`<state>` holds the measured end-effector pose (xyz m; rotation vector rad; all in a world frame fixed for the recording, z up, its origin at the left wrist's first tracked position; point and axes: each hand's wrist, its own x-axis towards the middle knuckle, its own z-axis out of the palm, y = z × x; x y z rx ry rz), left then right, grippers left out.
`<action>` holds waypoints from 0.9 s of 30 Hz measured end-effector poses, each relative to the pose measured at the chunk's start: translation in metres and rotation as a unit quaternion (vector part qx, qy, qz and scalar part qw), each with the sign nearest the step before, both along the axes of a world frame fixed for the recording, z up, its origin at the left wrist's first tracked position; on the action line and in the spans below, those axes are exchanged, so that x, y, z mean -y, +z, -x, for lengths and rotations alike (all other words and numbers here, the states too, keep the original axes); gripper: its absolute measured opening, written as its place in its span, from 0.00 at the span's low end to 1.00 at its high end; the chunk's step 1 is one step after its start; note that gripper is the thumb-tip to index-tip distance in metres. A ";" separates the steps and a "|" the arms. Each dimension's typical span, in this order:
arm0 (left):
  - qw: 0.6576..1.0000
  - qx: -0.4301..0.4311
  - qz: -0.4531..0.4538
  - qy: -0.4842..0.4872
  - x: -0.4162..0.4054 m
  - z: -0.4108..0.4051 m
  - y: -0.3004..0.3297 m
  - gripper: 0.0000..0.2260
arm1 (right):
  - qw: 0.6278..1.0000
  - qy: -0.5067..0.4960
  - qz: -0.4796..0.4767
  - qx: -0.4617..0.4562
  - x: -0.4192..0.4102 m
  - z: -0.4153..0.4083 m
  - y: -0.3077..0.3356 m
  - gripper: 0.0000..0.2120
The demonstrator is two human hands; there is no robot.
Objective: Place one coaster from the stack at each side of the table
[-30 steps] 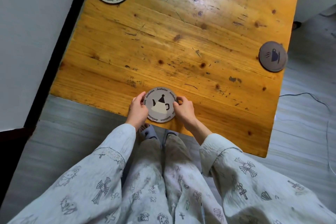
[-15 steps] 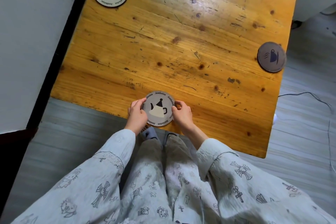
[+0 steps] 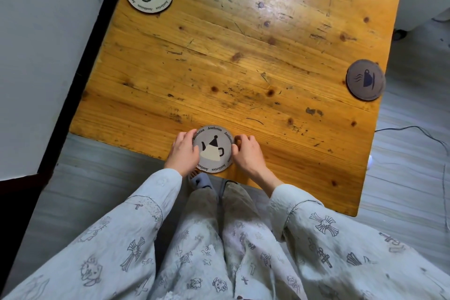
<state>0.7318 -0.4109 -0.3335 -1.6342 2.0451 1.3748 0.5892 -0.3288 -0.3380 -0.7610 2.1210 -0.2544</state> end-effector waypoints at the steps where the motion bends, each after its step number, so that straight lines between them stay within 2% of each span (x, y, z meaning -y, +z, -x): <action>1: 0.999 0.023 0.028 -0.039 0.004 0.003 -0.001 0.22 | 0.999 0.033 0.005 -0.032 0.000 0.006 0.000 0.16; 5: 0.980 0.090 0.081 -0.160 0.027 0.020 -0.008 0.31 | 0.980 0.122 0.023 -0.155 0.006 0.044 -0.002 0.21; 8: 0.966 0.117 0.076 -0.216 0.047 0.039 -0.016 0.41 | 0.970 0.167 -0.007 -0.176 0.012 0.077 -0.010 0.34; 12: 0.960 0.135 0.100 -0.225 0.071 0.062 -0.024 0.44 | 0.964 0.191 -0.038 -0.183 0.023 0.109 -0.025 0.45; 16: 0.961 0.158 0.085 -0.212 0.082 0.068 -0.028 0.46 | 0.966 0.188 -0.056 -0.169 0.026 0.120 -0.035 0.49; 20: 0.957 0.172 0.083 -0.217 0.080 0.069 -0.029 0.46 | 0.976 0.160 -0.060 -0.133 0.028 0.121 -0.025 0.46; 22: 0.956 0.178 0.079 -0.220 0.080 0.070 -0.028 0.46 | 0.992 0.088 -0.011 -0.095 0.035 0.122 -0.005 0.41; 24: 0.956 0.180 0.079 -0.217 0.080 0.070 -0.027 0.46 | 0.991 0.013 0.104 -0.088 0.044 0.121 0.022 0.35; 25: 0.956 0.181 0.083 -0.217 0.079 0.069 -0.027 0.46 | 0.980 -0.031 0.184 -0.071 0.048 0.124 0.039 0.31; 26: 0.955 0.182 0.082 -0.218 0.079 0.070 -0.026 0.46 | 0.956 -0.095 0.276 -0.010 0.054 0.131 0.062 0.28; 27: 0.956 0.182 0.085 -0.215 0.079 0.070 -0.027 0.46 | 0.918 -0.135 0.367 0.068 0.059 0.140 0.088 0.24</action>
